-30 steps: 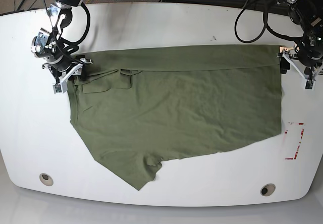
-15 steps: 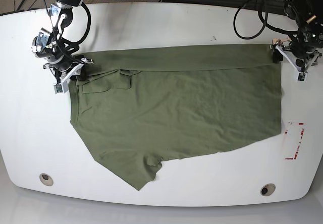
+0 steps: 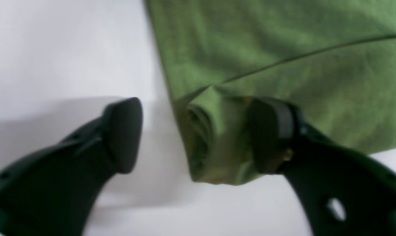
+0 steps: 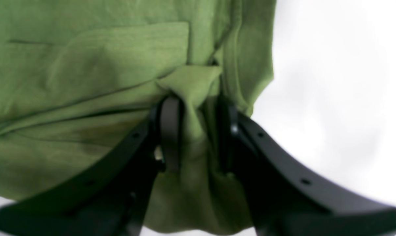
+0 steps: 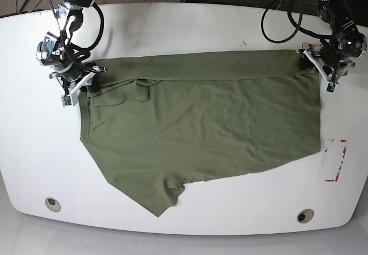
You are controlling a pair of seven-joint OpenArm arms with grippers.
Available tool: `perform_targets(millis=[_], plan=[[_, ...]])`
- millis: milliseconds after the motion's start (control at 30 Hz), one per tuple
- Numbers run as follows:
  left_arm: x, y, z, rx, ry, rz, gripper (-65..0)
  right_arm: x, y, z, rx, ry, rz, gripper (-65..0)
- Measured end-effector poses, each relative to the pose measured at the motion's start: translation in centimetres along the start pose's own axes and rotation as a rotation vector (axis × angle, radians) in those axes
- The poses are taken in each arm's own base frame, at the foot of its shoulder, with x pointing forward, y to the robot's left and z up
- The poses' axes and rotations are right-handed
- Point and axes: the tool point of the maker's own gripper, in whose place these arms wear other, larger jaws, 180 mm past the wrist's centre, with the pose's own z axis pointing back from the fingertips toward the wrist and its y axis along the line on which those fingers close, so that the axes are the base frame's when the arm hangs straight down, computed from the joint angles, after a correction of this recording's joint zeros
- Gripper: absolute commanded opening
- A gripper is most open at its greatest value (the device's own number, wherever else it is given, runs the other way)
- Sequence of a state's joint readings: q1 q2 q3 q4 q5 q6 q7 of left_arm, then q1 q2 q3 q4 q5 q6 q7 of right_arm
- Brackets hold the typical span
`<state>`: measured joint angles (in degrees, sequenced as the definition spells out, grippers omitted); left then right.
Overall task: Layout the t-shirt on the table in an organized manner, then fold the t-shirt properly
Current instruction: 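Pull the held shirt edge toward the robot with both grippers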
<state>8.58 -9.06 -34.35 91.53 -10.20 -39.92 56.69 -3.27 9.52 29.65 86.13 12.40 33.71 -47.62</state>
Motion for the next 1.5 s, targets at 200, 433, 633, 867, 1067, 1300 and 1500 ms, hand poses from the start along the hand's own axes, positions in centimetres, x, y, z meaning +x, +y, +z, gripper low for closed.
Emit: perform_targets(millis=[200,433,633,867,1067,1300,1500], plan=[[0.1,-0.3,-0.1,-0.011,-0.012,0.003,-57.9,0.0,0.0,0.0,0.0,0.0,0.0,-49.0],[-0.3,-0.3,0.0,-0.01,-0.004,0.0,-65.0,0.0,0.1,0.0,0.004,0.0,0.004,-49.1],[-1.2,0.1,0.7,0.005,0.046,-0.02,-65.0,-0.8,0.2,0.7,-0.003,0.014,0.023,-49.1],[-3.1,0.5,2.0,0.033,0.098,-0.059,-65.0,-3.2,0.4,3.0,-0.032,0.058,0.074,-49.1],[-4.3,0.4,3.1,0.053,0.125,-0.094,-65.0,-5.0,0.6,4.7,-0.048,0.102,0.107,-49.1],[-5.4,0.5,3.6,0.059,0.152,-0.108,-65.0,-7.8,1.2,6.7,-0.064,0.134,0.083,-49.1],[-4.9,-0.2,3.2,0.039,0.156,-0.155,-65.0,-9.6,0.8,8.0,-0.097,0.159,0.042,-49.1]])
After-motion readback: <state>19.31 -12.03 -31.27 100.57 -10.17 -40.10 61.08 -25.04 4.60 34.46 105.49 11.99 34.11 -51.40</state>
